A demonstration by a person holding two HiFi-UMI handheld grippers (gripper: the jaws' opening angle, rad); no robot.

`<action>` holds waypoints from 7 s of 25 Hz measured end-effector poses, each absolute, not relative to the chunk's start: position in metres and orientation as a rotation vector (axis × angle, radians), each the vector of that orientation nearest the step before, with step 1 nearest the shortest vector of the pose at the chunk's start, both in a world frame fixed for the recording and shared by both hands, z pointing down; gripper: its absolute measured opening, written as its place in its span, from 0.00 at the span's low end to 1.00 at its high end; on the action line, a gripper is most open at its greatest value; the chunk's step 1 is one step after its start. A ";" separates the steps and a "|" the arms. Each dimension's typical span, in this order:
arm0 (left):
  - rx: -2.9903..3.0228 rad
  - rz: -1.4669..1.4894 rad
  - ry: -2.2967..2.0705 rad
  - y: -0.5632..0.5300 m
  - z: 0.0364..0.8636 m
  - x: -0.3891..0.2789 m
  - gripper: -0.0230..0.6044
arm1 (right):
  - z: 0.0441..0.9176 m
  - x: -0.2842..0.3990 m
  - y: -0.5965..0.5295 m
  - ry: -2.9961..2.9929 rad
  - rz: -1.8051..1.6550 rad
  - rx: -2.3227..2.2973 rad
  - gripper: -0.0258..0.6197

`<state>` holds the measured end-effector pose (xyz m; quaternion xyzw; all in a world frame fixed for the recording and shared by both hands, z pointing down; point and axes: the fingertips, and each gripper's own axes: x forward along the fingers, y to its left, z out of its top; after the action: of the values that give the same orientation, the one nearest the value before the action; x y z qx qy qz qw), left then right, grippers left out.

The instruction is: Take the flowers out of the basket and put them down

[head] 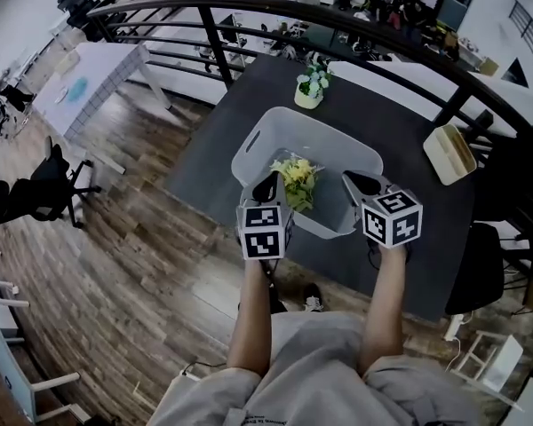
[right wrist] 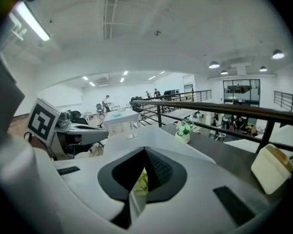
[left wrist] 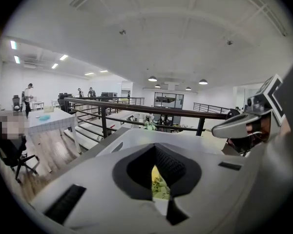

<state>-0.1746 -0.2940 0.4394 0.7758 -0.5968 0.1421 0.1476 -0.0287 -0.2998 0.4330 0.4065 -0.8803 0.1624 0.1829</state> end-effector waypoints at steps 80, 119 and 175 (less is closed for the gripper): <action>2.249 0.362 -1.628 -0.381 0.442 -0.253 0.08 | 0.546 -0.092 -0.350 -2.060 0.530 0.887 0.14; 2.462 0.369 -1.556 -0.312 0.429 -0.011 0.08 | 0.486 0.173 -0.307 -2.101 0.455 1.503 0.14; 2.352 0.453 -1.603 -0.203 0.473 0.042 0.08 | 0.724 0.241 -0.197 -1.901 0.894 1.442 0.45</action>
<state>0.0421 -0.2026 0.4726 0.8092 -0.5515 0.1559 0.1294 0.2407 -0.1974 0.7244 0.5412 -0.7134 0.3356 0.2924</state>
